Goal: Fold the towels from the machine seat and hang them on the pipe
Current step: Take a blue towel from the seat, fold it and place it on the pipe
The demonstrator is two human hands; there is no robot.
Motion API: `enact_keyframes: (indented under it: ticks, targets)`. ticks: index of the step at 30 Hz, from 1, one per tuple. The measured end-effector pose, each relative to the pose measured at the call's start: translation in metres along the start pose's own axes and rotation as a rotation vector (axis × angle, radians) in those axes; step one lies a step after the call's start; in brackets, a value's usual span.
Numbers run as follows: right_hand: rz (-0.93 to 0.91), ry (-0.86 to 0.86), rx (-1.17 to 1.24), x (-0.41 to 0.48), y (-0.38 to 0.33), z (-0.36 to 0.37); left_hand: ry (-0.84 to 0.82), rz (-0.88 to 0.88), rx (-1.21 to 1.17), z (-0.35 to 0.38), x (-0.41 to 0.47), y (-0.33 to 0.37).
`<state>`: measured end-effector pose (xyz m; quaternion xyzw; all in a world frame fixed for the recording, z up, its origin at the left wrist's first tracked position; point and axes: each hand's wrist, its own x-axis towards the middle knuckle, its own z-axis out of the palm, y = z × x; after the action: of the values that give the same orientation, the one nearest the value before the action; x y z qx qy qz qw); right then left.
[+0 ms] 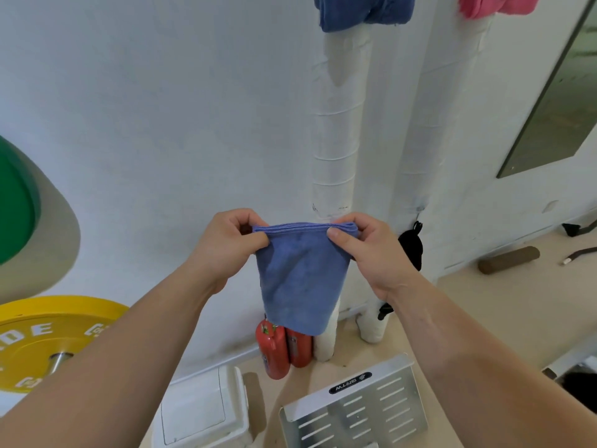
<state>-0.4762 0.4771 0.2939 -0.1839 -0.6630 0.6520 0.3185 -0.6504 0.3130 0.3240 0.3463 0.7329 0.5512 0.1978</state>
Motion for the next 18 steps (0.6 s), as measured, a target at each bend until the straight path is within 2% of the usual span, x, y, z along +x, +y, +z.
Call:
enact_keyframes:
  ticks: [5, 10, 13, 15, 18]
  targets:
    - [-0.018, -0.057, -0.016, 0.000, 0.005, 0.007, -0.123, 0.021, 0.165, 0.007, -0.004, 0.003]
    - [0.001, -0.082, -0.069, 0.002, 0.008, 0.009, -0.240, 0.173, 0.457, 0.029, 0.002, 0.018]
    - [-0.012, -0.066, -0.056, 0.002, 0.011, 0.004, -0.261, 0.160, 0.491, 0.037, 0.004, 0.022]
    - [0.012, -0.117, -0.072, 0.003, 0.016, -0.004, -0.239, 0.159, 0.497, 0.042, 0.005, 0.021]
    - [0.147, -0.236, -0.300, 0.000, 0.036, -0.013, -0.182, 0.148, 0.500, 0.047, 0.009, 0.020]
